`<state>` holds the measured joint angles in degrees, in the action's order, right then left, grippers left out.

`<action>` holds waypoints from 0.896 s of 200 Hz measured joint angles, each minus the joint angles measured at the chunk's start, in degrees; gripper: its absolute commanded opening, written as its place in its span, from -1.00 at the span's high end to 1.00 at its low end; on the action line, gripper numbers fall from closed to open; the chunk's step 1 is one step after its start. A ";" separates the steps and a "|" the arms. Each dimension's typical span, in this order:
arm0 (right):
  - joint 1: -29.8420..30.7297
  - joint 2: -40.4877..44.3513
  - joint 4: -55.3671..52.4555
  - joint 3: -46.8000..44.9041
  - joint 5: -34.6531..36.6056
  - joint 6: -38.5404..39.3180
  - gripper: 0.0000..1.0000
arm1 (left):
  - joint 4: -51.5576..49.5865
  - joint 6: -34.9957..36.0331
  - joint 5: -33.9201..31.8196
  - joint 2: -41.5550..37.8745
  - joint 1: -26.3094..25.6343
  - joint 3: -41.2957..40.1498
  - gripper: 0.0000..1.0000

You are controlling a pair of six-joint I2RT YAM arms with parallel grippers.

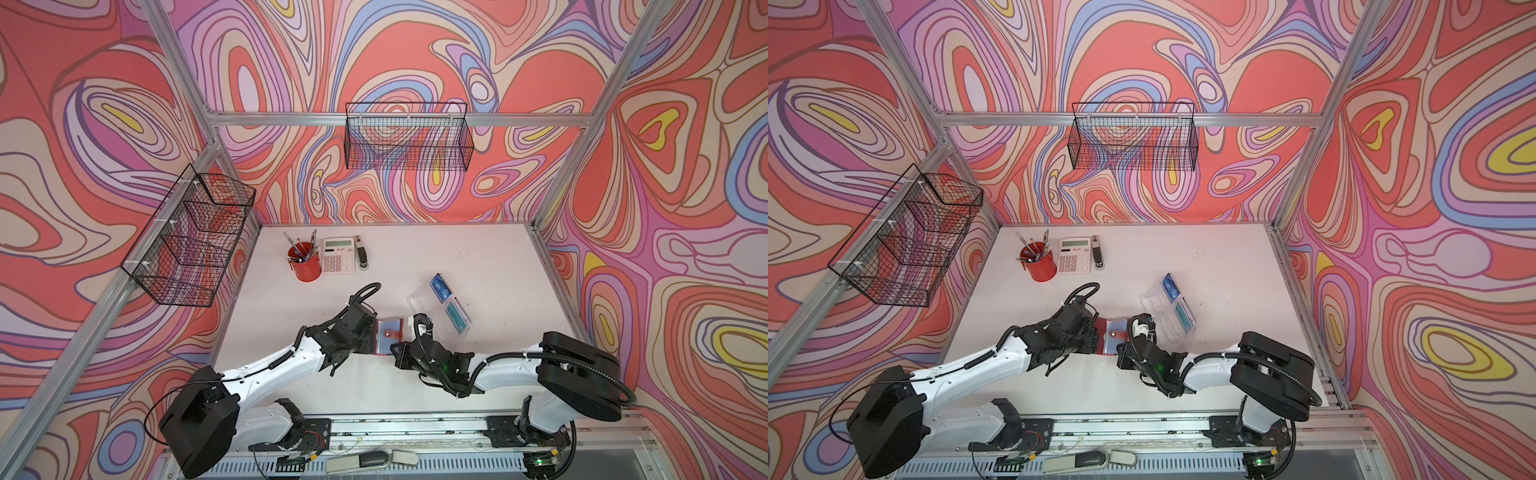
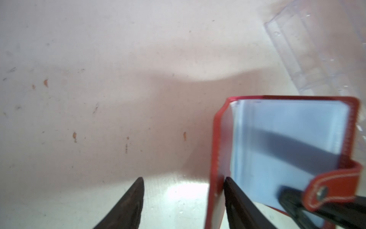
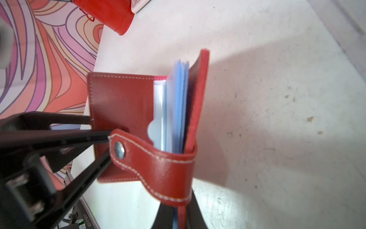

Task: Insert credit cards into a card holder
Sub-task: Open the card holder, then place the card holder at the center of the table.

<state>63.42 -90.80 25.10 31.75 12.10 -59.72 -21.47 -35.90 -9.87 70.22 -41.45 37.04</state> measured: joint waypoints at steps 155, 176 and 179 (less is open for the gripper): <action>-0.02 -6.29 3.82 0.70 -1.60 -0.79 1.00 | 19.69 -0.35 16.24 -1.60 9.75 -14.73 0.39; -0.09 -7.34 3.98 1.36 -1.64 -0.81 1.00 | 20.17 -0.11 16.31 -2.73 10.38 -15.17 0.16; -0.09 -7.50 4.02 1.44 -1.66 -0.81 1.00 | 20.31 -0.09 16.37 -2.91 10.45 -15.28 0.15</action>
<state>63.33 -98.30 29.12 33.19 10.44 -60.53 -1.17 -35.99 6.50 67.31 -31.00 21.76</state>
